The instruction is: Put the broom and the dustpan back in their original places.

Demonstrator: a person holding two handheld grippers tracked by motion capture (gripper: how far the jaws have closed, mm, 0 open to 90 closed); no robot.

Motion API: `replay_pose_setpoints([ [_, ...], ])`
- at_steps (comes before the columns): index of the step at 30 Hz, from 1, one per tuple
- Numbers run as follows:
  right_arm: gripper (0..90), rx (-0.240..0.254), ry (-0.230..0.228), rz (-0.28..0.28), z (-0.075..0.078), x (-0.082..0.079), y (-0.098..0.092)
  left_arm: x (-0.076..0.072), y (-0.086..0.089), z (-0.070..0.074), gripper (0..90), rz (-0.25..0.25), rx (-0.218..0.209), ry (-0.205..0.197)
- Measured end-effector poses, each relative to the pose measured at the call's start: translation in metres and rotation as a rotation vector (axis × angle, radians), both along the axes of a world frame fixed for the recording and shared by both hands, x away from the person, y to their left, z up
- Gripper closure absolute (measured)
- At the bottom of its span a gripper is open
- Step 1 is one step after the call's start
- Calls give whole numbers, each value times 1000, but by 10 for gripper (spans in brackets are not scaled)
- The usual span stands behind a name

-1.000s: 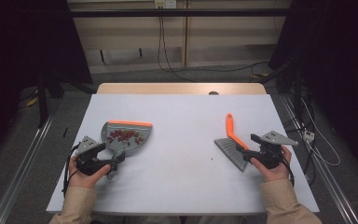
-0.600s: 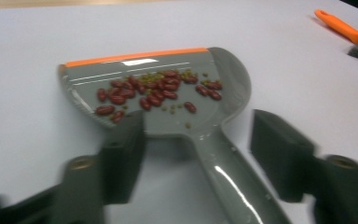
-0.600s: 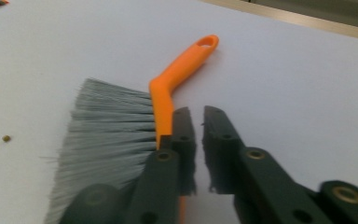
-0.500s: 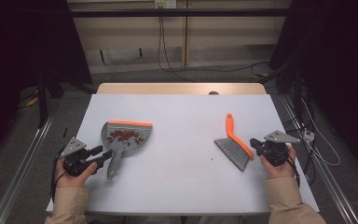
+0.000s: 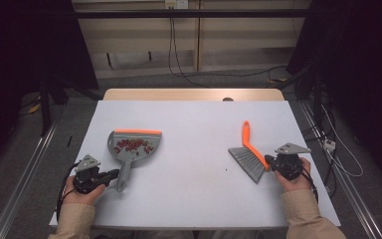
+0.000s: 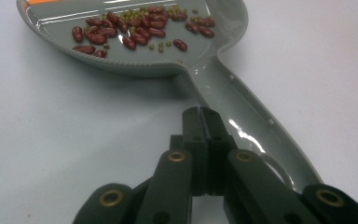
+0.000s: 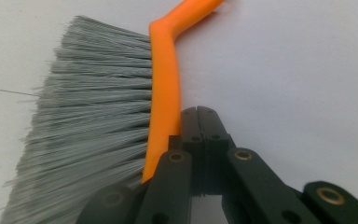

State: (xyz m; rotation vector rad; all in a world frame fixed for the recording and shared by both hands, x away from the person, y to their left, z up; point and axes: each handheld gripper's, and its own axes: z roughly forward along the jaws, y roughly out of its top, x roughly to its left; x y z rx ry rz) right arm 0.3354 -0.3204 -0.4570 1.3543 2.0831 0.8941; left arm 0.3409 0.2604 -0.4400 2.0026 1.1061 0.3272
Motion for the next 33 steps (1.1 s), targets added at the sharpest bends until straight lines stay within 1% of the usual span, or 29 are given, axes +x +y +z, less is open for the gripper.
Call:
replay_pose_setpoints([
  [5, 900, 30, 13, 46, 0, -3, 9, 0, 0, 0, 900, 1, -6, -2],
  [7, 900, 19, 8, 66, 0, -4, 15, 0, -1, 0, 900, -1, -6, -4],
  [8, 900, 24, 12, 70, 0, -5, 17, 0, -1, 0, 900, -2, -7, -4],
  [10, 900, 28, 9, 75, 0, -5, 19, 1, -1, 0, 900, -3, -10, -4],
  [13, 900, 47, 9, 82, 0, -5, 21, 1, -2, 0, 900, -2, -11, -7],
  [17, 900, 50, -2, 80, 0, -6, 22, 1, -2, 0, 900, -3, -17, -8],
  [19, 900, 60, -10, 86, 0, -6, 22, 1, -2, 0, 900, -9, -30, -4],
  [21, 897, 60, -12, 88, 0, -6, 22, 2, -3, 0, 897, 0, -30, -8],
  [22, 884, 66, -17, 85, 0, -7, 22, 2, -3, 0, 881, 2, -25, -11],
  [23, 849, 65, -17, 77, 0, -7, 21, 2, -2, 0, 841, 17, -21, -18],
  [24, 817, 65, -29, 62, 1, -7, 21, 2, -1, 1, 789, 26, -27, -23],
  [26, 771, 99, -39, 53, 2, -8, 19, 2, 1, 3, 713, 38, -45, -46],
  [27, 750, 114, -52, 46, 3, -9, 19, 2, 2, 4, 649, 47, -56, -52],
  [28, 729, 131, -61, 52, 5, -10, 19, 2, 2, 5, 628, 44, -70, -56],
  [29, 706, 158, -65, 56, 6, -11, 19, 2, 3, 6, 612, 47, -78, -59],
  [30, 668, 188, -69, 54, 7, -11, 20, 1, 3, 6, 567, 54, -89, -61],
  [31, 632, 212, -70, 57, 7, -12, 20, 1, 4, 7, 498, 56, -95, -63],
  [32, 586, 222, -73, 66, 8, -13, 22, 1, 3, 7, 465, 52, -97, -73],
  [33, 546, 219, -78, 74, 9, -15, 24, 0, 3, 8, 433, 50, -94, -83],
])
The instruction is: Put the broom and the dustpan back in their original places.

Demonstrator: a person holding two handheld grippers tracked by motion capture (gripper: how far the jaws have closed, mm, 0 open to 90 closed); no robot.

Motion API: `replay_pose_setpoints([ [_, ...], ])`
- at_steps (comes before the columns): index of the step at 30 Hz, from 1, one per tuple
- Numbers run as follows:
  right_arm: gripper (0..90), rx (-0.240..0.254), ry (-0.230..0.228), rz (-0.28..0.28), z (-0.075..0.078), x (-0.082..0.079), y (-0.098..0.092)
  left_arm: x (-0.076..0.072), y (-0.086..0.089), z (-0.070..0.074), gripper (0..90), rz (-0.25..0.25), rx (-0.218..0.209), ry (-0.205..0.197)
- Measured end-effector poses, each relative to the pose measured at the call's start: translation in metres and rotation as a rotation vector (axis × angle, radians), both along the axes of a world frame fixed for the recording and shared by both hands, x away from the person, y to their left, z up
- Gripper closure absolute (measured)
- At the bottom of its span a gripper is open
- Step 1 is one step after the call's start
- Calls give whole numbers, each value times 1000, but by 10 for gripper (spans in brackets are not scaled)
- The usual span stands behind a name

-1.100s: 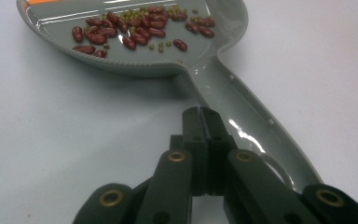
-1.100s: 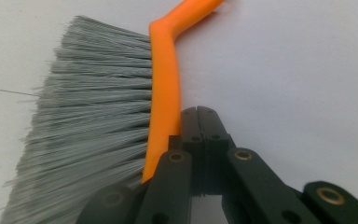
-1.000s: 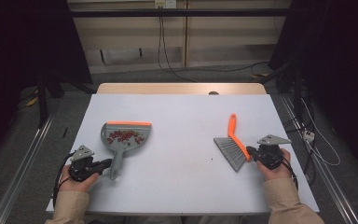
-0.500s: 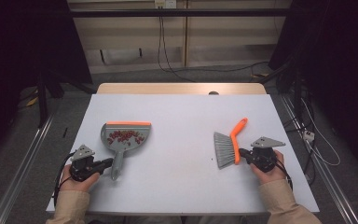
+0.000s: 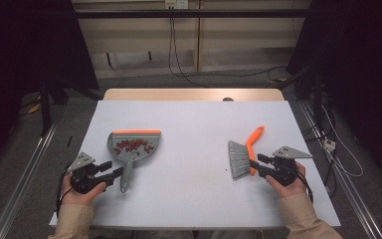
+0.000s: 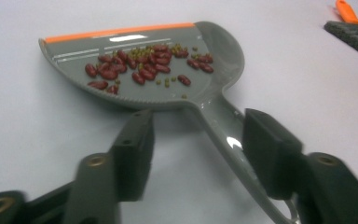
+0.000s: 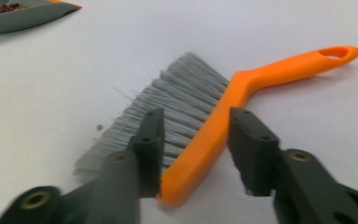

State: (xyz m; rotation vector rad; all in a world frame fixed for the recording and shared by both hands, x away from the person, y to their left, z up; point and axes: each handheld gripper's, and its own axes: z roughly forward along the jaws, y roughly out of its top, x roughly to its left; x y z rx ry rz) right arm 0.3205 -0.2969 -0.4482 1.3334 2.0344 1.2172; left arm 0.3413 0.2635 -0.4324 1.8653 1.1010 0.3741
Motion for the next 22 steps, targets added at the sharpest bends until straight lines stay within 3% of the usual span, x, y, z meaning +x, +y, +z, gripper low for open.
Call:
replay_pose_setpoints([
  [2, 490, 2, -9, 8, 1, -3, 2, 0, -1, 1, 334, 8, -9, -10],
  [8, 326, 44, -36, 18, 5, -13, 0, -1, -9, 5, 193, -40, -68, -59],
  [10, 286, 49, -37, 25, 5, -16, 0, -1, -11, 6, 171, -51, -73, -80],
  [15, 226, 47, -43, 28, 4, -25, 0, -3, -14, 4, 121, -65, -99, -88],
  [22, 211, 38, -40, 45, 2, -29, 2, -3, -18, 3, 98, -83, -95, -109],
])
